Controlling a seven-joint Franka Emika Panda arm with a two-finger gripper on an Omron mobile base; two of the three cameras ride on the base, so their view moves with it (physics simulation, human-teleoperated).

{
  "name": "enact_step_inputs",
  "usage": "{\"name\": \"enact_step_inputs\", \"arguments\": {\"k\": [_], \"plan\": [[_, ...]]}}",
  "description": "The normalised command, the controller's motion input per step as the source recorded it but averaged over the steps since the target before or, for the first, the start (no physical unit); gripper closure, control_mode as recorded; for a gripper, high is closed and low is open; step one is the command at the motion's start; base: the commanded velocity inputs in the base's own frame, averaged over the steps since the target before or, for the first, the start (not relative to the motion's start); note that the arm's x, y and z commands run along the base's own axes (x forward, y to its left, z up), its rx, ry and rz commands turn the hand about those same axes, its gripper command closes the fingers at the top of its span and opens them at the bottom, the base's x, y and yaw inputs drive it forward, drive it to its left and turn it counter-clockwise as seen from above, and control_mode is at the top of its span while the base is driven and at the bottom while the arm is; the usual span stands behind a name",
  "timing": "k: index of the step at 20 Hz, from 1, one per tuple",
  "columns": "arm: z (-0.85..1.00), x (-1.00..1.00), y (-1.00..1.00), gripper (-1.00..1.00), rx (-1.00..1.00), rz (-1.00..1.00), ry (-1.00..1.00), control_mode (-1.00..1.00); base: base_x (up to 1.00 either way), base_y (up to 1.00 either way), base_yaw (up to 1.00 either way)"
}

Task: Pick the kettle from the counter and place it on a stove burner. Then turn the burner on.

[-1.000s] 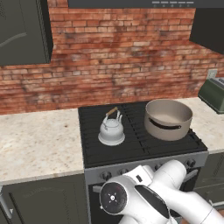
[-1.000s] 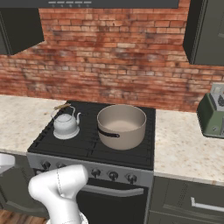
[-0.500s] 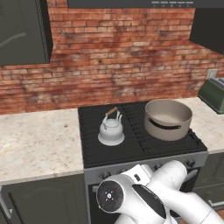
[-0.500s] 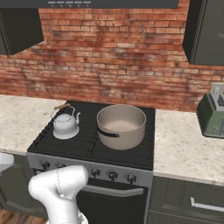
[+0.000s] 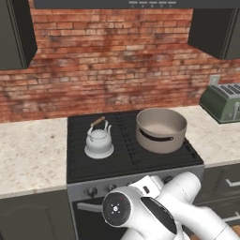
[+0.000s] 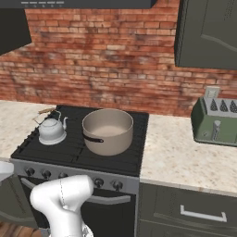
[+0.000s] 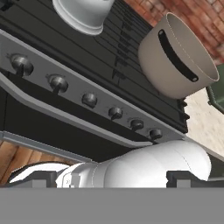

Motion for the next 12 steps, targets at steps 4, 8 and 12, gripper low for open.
{"name": "enact_step_inputs", "arguments": {"k": [4,8,12], "plan": [[0.00,0.00,0.00,-1.00,0.00,0.00,0.00,1.00,0.00,-0.12,0.00],[0.00,0.00,0.00,-1.00,0.00,0.00,0.00,1.00,0.00,0.00,0.00],[0.00,0.00,0.00,-1.00,0.00,0.00,0.00,1.00,0.00,0.00,0.00]]}}
